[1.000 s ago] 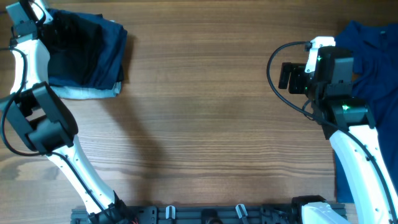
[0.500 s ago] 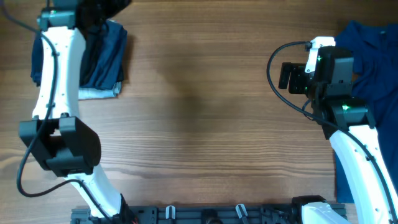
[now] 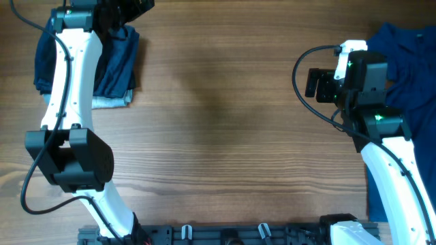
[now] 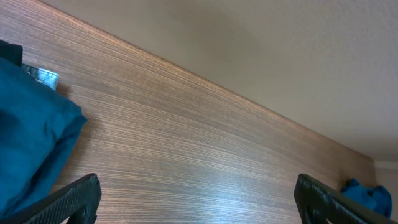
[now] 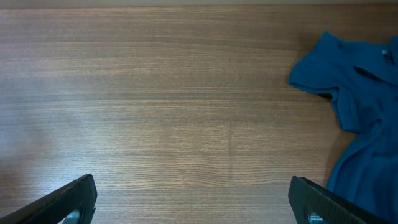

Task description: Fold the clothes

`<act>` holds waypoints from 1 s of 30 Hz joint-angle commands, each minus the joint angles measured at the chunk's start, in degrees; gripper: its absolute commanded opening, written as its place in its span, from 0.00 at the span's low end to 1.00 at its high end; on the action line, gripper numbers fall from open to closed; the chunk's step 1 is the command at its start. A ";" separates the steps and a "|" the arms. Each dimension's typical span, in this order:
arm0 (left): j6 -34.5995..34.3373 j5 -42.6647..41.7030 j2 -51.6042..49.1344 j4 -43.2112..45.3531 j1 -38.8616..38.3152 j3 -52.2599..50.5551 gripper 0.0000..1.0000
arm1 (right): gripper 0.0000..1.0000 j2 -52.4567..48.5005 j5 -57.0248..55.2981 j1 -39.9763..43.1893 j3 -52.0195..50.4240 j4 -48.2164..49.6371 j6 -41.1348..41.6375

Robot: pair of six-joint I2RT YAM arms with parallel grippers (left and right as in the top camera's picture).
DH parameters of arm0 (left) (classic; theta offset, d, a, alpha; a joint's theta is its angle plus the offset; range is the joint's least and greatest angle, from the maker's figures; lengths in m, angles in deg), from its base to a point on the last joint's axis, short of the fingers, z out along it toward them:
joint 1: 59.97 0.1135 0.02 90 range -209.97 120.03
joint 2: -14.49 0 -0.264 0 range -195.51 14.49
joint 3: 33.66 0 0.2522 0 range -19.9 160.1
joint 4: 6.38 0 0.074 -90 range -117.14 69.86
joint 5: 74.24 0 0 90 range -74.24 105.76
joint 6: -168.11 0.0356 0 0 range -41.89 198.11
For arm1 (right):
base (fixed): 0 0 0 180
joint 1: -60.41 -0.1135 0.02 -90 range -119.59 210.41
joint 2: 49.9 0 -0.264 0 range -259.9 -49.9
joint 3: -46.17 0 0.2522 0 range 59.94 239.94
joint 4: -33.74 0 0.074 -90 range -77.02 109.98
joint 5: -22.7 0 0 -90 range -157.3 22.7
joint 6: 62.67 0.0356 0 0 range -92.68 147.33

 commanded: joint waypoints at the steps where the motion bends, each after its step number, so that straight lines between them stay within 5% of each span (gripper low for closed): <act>1: -0.13 0.55 -0.44 -0.04 -0.07 -0.11 0.99 | 1.00 -0.48 -1.01 0.02 -0.17 0.11 0.04; 6: -0.13 0.55 -0.44 -0.04 -0.09 -0.11 1.00 | 1.00 2.54 -0.76 -0.17 -2.34 0.11 0.04; 10: -0.13 0.55 -0.44 -0.04 0.02 -0.11 1.00 | 1.00 16.39 -1.75 -0.20 -9.77 1.27 -0.17; 18: -0.13 0.57 -0.44 -0.04 -0.02 -0.11 1.00 | 1.00 55.84 -0.61 -0.20 -41.40 27.06 0.20; 22: -0.13 0.55 -0.44 -0.04 0.00 -0.11 1.00 | 1.00 67.47 4.52 -0.20 -54.40 37.00 0.22; 30: -0.13 0.55 -0.44 -0.04 0.00 -0.11 1.00 | 1.00 70.38 6.38 -0.17 -60.94 35.32 3.08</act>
